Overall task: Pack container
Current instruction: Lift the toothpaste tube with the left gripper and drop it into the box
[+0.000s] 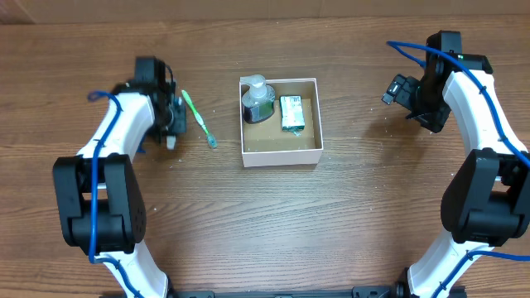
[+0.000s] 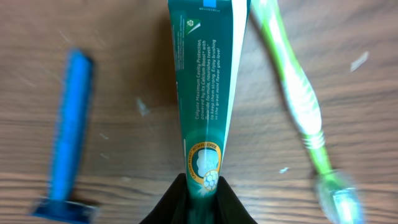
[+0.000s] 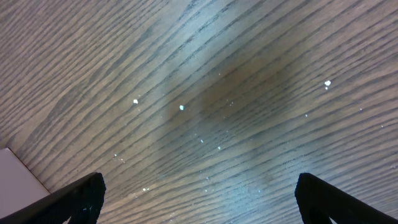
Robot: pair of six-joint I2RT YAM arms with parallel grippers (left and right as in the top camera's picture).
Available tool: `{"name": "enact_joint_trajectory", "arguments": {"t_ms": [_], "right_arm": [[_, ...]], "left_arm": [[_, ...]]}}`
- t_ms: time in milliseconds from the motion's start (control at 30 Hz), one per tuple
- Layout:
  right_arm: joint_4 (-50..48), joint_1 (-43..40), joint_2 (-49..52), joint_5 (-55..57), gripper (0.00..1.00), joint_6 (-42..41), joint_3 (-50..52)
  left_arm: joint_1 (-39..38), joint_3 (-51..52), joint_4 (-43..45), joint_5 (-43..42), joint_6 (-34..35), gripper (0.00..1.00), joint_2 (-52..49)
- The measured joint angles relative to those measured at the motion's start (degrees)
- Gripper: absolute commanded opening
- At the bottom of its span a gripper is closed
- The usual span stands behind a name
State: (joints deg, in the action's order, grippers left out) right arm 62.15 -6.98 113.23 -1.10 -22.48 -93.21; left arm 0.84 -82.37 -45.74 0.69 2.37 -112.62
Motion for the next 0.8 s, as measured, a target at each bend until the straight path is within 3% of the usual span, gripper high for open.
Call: {"name": "enact_joint_trajectory", "arguments": {"t_ms": [233,367,533,633,800], "right_arm": [[0.0,0.0,0.0,0.0,1.0,0.0,0.0],[0.0,0.0,0.0,0.0,1.0,0.0,0.0],[0.0,0.0,0.0,0.0,1.0,0.0,0.0],[0.0,0.0,0.0,0.0,1.0,0.0,0.0],[0.0,0.0,0.0,0.0,1.0,0.0,0.0]], "left_arm": [[-0.1,-16.7,-10.1,-0.1,0.0,0.15,3.0],[-0.7,-22.9,-12.4,-5.0,-2.8,0.17,6.6],[-5.8,-25.7,-12.5,-16.2,-10.4,0.16,11.8],[-12.9,-25.8,-12.7,-20.7,-17.8,0.18,15.1],[-24.3,-26.0,-15.9,-21.2,-29.1,0.17,17.0]]}}
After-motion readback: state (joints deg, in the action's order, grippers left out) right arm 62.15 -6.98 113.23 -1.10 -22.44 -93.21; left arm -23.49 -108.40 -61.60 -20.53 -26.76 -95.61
